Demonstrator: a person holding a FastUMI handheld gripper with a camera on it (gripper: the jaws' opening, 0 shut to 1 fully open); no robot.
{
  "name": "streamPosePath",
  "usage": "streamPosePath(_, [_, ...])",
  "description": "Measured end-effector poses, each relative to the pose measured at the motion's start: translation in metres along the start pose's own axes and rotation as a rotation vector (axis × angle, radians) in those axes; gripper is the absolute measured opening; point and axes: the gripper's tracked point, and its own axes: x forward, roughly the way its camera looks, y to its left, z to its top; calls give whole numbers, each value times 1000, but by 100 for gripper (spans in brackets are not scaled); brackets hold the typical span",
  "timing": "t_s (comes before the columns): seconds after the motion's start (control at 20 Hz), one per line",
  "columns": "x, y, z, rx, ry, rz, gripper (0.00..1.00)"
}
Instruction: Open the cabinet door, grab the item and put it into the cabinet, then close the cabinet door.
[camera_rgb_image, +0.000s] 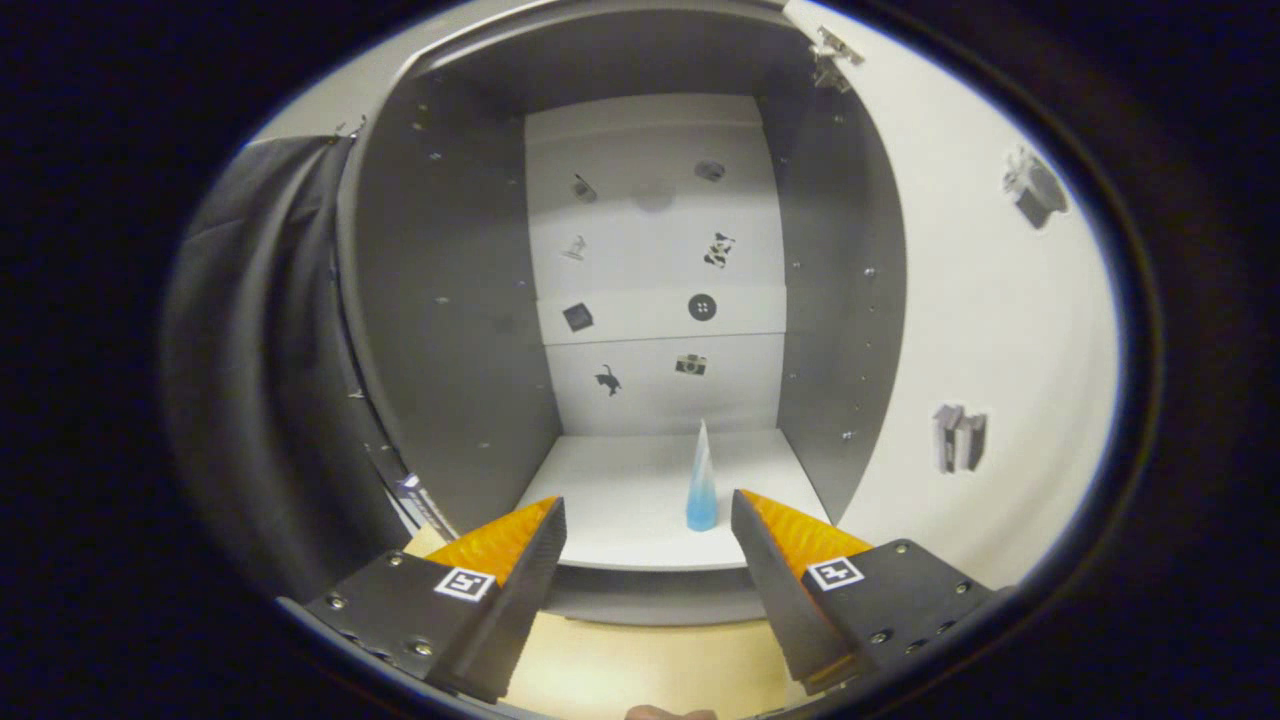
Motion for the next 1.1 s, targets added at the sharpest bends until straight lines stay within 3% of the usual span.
streamPosePath(0.2, [-63, 13, -4, 35, -39, 24, 97])
streamPosePath(0.4, [-120, 13, -9, 81, -81, -19, 98])
streamPosePath(0.9, [-265, -32, -59, 77, -111, -237, 97])
streamPosePath(1.1, [-306, -91, -84, 83, -83, -416, 98])
